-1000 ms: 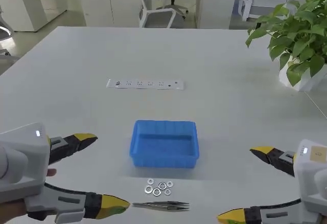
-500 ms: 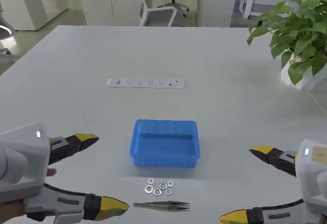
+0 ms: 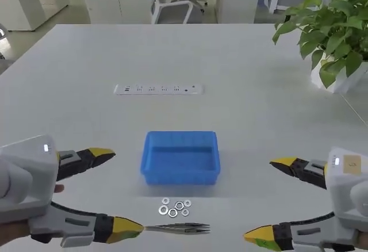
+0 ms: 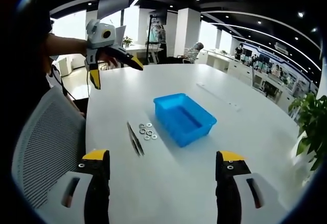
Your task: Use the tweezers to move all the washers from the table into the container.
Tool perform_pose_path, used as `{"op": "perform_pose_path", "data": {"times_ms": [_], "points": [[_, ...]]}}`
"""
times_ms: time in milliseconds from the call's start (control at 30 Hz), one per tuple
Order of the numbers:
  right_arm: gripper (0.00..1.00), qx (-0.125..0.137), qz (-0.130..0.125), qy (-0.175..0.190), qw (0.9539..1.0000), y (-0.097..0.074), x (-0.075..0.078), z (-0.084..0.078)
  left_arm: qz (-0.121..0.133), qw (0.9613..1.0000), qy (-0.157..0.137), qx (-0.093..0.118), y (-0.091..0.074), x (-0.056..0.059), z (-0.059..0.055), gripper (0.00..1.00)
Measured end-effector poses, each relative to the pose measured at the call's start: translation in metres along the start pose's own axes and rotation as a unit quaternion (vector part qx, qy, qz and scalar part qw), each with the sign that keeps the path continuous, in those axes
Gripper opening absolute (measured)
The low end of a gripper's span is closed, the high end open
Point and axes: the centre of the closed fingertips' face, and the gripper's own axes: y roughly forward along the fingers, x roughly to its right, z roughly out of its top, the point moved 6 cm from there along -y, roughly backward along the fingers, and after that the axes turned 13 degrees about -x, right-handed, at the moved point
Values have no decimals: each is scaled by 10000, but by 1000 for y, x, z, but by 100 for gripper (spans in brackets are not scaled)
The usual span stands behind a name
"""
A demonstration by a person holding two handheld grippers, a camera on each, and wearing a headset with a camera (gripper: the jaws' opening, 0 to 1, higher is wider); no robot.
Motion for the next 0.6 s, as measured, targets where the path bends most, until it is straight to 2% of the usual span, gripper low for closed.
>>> {"op": "perform_pose_path", "data": {"times_ms": [100, 133, 300, 600], "points": [[84, -19, 88, -128, 9999, 4, 1, 2, -116, 9999, 117, -30, 6, -3, 1, 88], [81, -31, 141, -199, 9997, 7, 2, 4, -131, 9998, 144, -38, 8, -3, 1, 83], [77, -101, 225, -388, 9989, 14, 3, 5, -241, 9993, 249, -132, 14, -6, -1, 76], [66, -173, 443, -773, 9959, 26, 2, 11, -419, 9969, 500, -435, 28, -8, -10, 64]]}}
